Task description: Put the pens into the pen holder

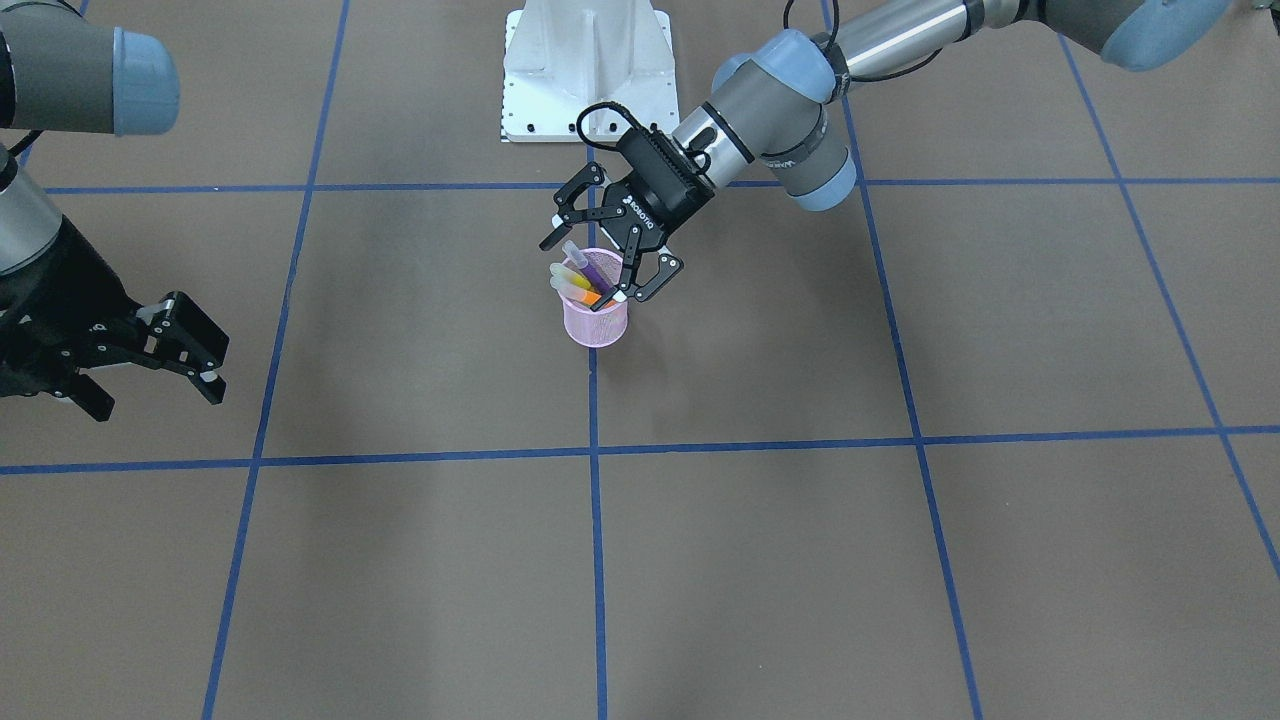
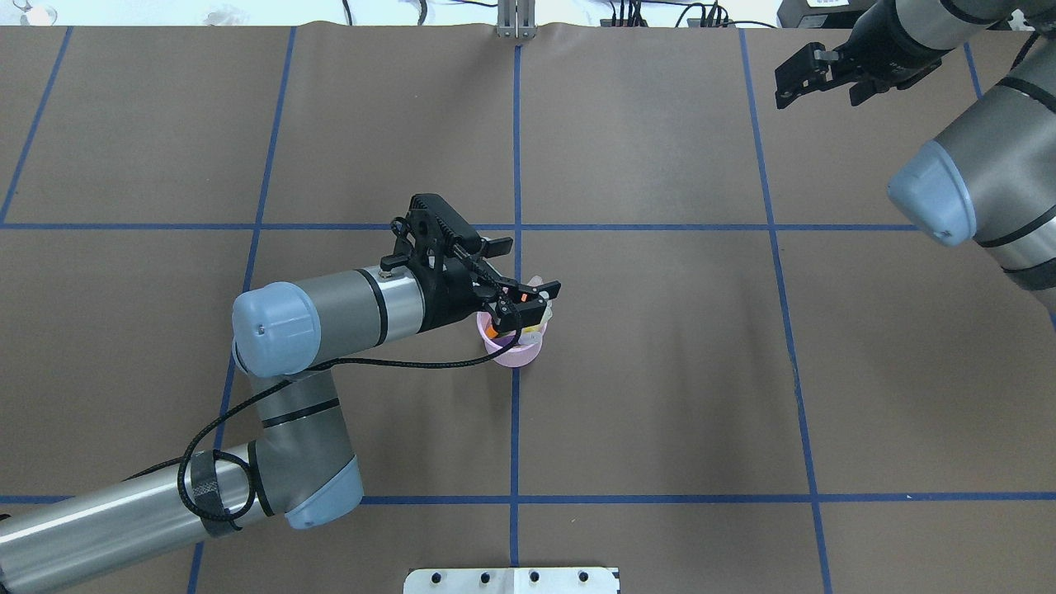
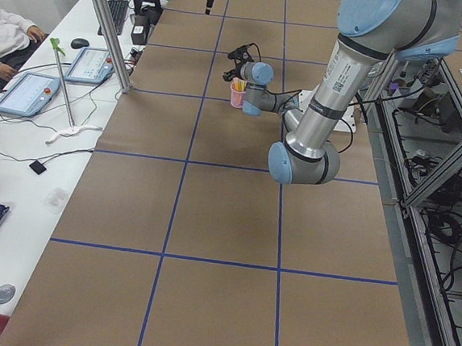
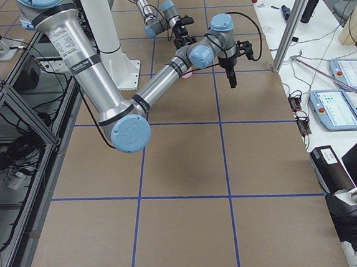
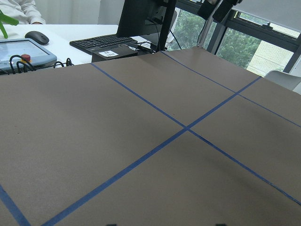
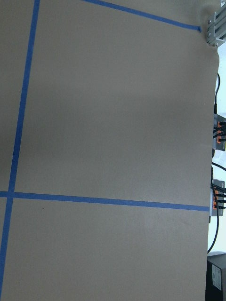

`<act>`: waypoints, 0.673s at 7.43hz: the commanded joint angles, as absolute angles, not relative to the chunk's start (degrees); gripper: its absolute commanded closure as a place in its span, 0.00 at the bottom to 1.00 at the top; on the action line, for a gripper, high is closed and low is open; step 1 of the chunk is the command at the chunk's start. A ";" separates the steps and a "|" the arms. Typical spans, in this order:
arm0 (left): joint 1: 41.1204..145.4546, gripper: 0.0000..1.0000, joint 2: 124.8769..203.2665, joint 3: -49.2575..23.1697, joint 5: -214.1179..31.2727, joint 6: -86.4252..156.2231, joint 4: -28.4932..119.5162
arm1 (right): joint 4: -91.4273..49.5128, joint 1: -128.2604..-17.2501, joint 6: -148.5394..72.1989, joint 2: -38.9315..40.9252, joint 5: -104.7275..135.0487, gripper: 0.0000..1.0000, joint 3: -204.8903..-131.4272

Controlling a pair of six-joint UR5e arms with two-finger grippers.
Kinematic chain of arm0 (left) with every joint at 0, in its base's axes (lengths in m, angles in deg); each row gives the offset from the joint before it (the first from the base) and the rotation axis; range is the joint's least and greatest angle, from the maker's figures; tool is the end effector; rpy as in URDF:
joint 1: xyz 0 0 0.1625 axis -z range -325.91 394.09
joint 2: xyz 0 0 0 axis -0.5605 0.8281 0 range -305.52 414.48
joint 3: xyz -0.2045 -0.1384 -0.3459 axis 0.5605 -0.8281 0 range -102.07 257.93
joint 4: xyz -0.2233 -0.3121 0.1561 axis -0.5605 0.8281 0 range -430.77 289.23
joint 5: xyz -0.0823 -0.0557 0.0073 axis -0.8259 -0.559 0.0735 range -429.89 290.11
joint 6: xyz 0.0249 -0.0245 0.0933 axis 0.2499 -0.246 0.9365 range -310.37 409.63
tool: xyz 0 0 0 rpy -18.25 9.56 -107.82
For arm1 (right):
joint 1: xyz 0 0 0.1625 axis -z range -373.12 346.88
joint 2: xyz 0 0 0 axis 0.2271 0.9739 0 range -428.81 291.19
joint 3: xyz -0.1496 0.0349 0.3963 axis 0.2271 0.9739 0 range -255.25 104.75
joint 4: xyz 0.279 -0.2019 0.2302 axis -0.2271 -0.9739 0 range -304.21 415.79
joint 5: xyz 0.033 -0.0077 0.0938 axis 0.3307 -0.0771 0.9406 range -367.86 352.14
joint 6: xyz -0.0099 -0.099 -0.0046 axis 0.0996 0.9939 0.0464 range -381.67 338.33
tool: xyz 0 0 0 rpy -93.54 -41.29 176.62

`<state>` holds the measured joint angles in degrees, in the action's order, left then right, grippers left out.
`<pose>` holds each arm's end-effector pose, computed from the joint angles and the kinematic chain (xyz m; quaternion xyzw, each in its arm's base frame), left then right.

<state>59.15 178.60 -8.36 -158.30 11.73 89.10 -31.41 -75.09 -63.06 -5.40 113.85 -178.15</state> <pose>0.5375 -0.4015 0.2000 0.4856 0.5944 0.1395 0.6256 -0.2218 -0.5886 0.2887 0.1401 -0.4071 0.0065 0.9025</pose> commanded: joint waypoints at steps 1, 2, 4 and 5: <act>59.66 0.01 178.75 -8.91 -158.66 11.66 86.93 | -31.66 -76.13 -62.54 -5.44 114.30 0.00 -178.08; 61.76 0.01 178.67 -9.52 -159.96 11.92 81.95 | -32.10 -77.36 -59.23 -5.35 114.65 0.00 -178.00; 68.42 0.01 178.32 -14.07 -168.20 12.36 64.51 | -32.72 -80.95 -52.73 -3.08 117.28 0.00 -177.21; 73.42 0.02 178.32 -17.14 -173.37 12.71 52.05 | -32.80 -83.85 -47.47 -0.98 119.99 0.00 -176.86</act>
